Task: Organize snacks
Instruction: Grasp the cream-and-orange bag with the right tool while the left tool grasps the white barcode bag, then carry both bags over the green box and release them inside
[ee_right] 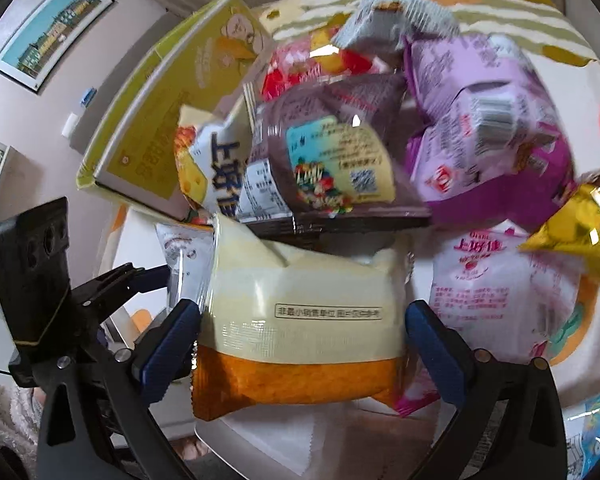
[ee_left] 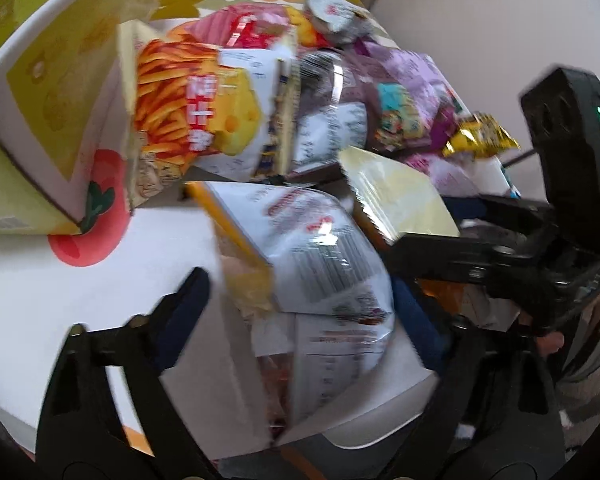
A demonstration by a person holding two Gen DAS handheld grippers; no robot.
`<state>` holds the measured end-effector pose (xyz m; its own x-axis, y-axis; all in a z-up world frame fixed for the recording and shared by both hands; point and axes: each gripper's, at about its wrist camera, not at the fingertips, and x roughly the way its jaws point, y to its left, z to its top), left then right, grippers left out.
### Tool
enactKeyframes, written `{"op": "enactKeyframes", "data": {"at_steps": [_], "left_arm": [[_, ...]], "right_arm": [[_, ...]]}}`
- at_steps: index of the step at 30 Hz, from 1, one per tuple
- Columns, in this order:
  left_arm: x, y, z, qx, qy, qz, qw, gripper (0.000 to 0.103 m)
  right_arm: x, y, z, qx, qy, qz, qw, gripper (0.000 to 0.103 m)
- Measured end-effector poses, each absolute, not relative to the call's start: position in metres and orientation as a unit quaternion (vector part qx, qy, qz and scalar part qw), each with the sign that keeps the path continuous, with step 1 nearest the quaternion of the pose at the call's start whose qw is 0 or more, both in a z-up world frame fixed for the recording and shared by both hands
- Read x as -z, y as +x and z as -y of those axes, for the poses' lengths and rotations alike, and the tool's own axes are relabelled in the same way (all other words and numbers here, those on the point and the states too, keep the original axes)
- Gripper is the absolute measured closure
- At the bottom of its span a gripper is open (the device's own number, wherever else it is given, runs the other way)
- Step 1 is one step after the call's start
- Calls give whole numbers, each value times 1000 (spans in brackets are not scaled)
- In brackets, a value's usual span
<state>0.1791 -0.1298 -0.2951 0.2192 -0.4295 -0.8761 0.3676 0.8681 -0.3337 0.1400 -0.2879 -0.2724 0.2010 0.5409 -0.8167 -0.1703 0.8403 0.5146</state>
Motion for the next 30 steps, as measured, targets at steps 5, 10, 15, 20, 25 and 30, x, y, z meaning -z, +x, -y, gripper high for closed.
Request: {"op": "enactKeyframes", "data": {"at_steps": [5,10,15,20,25,30], "left_arm": [[297,174,140,253,5,-574,779,42],[294,168,131,247,9,-571,783,44],[291,165,123,239,7,-571,785,45],[286,159,114,235,6,-568,789,45],[278,155,114,234,7,-562,793,46],[263,146,110,232,4,-553,800,46]], "right_arm": [[279,144,274,-232,135,-604,751,1],[283,144,273,-225,152,-604,749,2],[280,139,273,-221,147,-600,754,21],[277,135,283,-219,148,-597,757,29],[268,130,279,-218,150,-587,765,30],[256,127,276,-217,149,-581,770,30]]}}
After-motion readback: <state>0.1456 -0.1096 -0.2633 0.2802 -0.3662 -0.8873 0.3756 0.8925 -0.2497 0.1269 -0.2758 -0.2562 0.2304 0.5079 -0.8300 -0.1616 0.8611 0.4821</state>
